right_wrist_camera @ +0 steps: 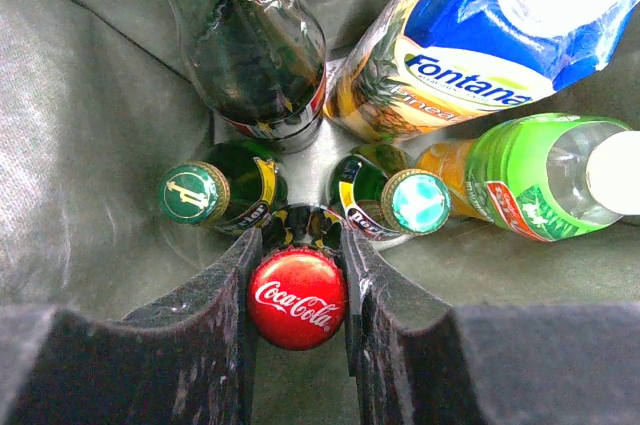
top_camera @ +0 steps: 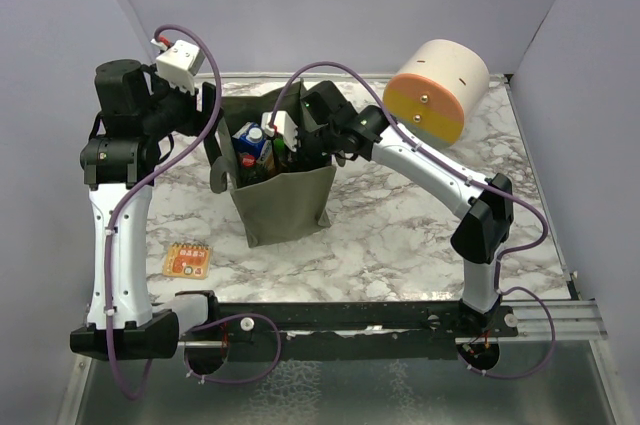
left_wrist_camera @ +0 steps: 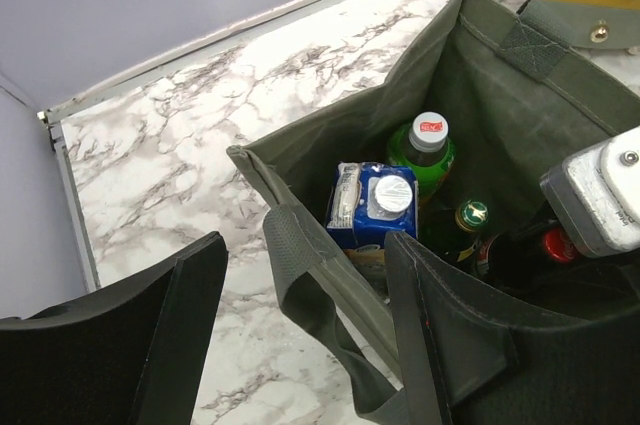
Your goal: Place the beverage into the canvas bag
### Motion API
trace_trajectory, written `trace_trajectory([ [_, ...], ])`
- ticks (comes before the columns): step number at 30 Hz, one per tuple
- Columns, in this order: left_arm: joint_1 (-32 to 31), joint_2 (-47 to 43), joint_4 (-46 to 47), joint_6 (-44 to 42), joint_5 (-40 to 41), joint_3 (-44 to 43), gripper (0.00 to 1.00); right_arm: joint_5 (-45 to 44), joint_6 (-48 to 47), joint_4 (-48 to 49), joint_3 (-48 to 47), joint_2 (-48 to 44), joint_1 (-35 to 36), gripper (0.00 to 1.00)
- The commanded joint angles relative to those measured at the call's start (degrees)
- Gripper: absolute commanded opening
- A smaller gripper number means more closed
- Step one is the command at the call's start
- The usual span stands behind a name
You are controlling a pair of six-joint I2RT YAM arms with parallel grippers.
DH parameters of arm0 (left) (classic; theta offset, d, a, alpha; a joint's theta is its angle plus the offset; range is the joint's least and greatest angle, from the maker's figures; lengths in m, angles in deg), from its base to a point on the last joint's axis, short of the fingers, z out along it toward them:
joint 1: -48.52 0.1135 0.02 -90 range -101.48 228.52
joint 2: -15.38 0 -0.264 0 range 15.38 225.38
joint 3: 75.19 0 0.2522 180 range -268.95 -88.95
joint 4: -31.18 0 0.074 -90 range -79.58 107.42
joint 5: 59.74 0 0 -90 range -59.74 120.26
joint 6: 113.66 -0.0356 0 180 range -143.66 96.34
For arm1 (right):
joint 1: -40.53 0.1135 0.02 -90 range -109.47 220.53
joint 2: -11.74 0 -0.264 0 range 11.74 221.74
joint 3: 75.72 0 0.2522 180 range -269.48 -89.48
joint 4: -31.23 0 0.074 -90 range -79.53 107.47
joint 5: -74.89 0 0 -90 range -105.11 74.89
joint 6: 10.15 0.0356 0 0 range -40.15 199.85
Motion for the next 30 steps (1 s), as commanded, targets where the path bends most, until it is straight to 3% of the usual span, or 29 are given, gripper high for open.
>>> trace_trajectory([
  [1,0.26,0.19,2.10,0.94,0.94,-1.16,0.66,-0.07,-2.76,1.52,0.31,-2.28,0.09,0.12],
  [21,0.24,1.07,3.99,-1.89,4.59,0.82,0.70,-0.89,-1.39,0.66,-2.52,-3.05,0.09,0.48],
  [27,0.26,1.48,5.59,-1.25,4.48,1.34,0.70,-0.18,-0.97,0.86,-3.70,-3.16,0.05,0.77],
  [30,0.24,1.90,6.01,-1.26,4.36,1.28,0.70,0.11,-0.88,0.55,-5.01,-3.25,0.05,0.81],
])
